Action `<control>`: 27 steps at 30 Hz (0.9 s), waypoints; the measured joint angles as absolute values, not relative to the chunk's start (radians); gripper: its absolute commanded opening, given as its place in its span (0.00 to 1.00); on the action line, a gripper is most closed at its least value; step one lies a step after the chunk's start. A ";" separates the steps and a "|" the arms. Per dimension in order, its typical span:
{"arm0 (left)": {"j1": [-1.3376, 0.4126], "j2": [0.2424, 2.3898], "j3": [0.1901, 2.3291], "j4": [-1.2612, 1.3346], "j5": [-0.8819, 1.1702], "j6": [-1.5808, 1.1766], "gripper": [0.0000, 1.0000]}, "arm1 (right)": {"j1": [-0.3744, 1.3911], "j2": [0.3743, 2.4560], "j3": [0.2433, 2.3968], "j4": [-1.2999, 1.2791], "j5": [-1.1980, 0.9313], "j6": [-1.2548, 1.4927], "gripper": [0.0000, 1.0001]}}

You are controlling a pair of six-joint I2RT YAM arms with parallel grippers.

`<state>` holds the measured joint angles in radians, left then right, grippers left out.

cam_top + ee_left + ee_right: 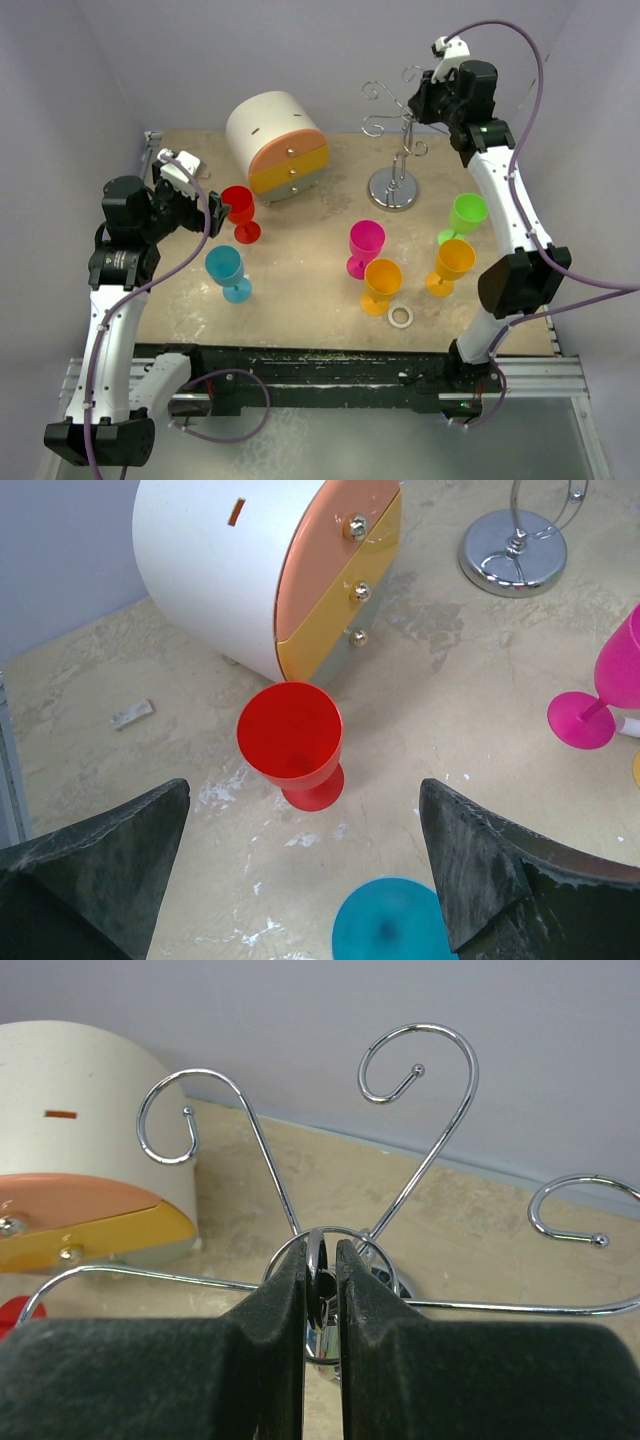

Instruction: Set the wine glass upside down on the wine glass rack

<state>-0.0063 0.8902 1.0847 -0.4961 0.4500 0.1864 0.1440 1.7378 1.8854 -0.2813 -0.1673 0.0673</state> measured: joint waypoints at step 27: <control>0.000 0.890 1.084 -0.495 0.451 0.187 0.99 | 0.340 1.688 1.805 -0.252 -0.287 0.124 0.00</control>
<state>-0.0002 0.8902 1.0840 -0.4953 0.4511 0.1875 0.3401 1.6878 1.8053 -0.2523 -0.2871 0.1242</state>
